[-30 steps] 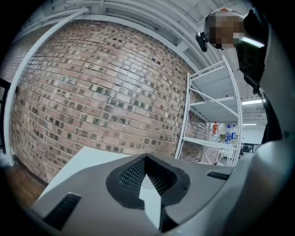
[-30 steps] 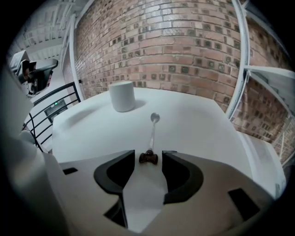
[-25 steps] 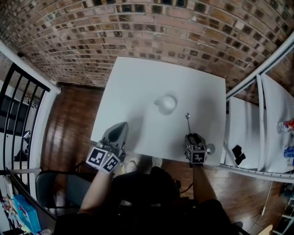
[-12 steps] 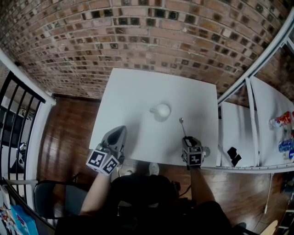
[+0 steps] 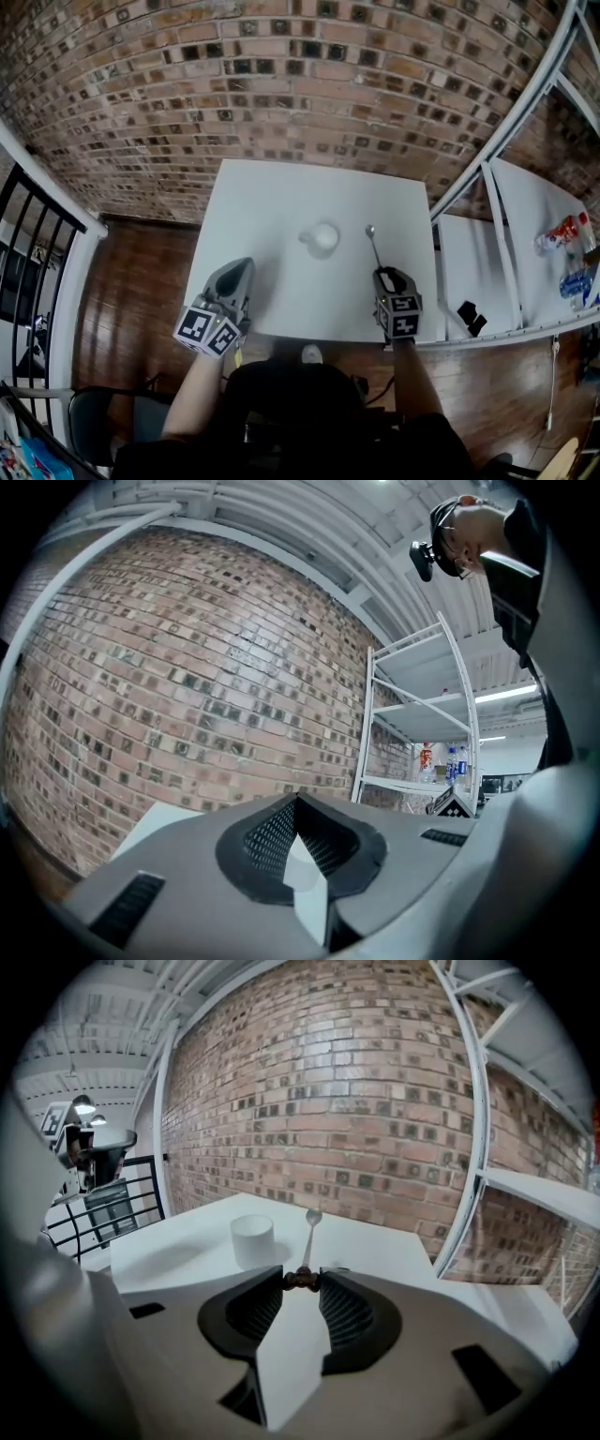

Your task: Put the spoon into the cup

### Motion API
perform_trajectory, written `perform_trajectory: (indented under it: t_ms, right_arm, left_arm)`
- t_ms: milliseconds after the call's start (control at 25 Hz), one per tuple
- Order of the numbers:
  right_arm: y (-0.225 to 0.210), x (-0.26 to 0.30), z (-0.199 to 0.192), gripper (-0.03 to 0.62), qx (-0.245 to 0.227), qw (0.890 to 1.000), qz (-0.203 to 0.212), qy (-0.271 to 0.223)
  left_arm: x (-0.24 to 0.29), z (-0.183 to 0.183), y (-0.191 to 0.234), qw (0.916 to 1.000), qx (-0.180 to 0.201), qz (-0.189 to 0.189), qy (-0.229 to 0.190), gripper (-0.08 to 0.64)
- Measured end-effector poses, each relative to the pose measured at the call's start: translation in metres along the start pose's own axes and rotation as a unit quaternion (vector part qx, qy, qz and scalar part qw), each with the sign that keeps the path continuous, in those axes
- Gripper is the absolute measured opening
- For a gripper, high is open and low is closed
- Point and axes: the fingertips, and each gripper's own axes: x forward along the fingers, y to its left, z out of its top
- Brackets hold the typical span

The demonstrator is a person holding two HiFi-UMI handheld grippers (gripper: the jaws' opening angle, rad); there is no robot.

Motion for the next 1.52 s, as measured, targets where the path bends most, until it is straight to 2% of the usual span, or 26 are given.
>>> perform_trajectory:
  t_ms: [320, 480, 640, 1000, 1520]
  right_arm:
    - [0.017, -0.014, 0.057, 0.127, -0.032, 0.998, 0.014, -0.06]
    - [0.028, -0.01, 0.068, 0.127, -0.038, 0.997, 0.031, -0.062]
    - [0.043, 0.0, 0.071, 0.127, -0.044, 0.996, 0.052, -0.056]
    - [0.073, 0.034, 0.044, 0.127, -0.084, 0.989, 0.117, 0.026]
    - [0.085, 0.058, 0.029, 0.129, -0.097, 0.979, 0.136, 0.112]
  left_arm:
    - [0.0, 0.03, 0.012, 0.9994, 0.025, -0.002, -0.025, -0.008]
    - [-0.008, 0.039, 0.018, 0.9987, 0.029, 0.013, -0.04, -0.008]
    - [-0.018, 0.037, 0.026, 0.9987, 0.015, 0.027, -0.04, -0.008]
    - [-0.036, 0.033, 0.043, 0.9978, 0.0, 0.055, -0.036, -0.008]
    - [-0.053, 0.03, 0.062, 0.9952, -0.012, 0.091, -0.034, -0.008]
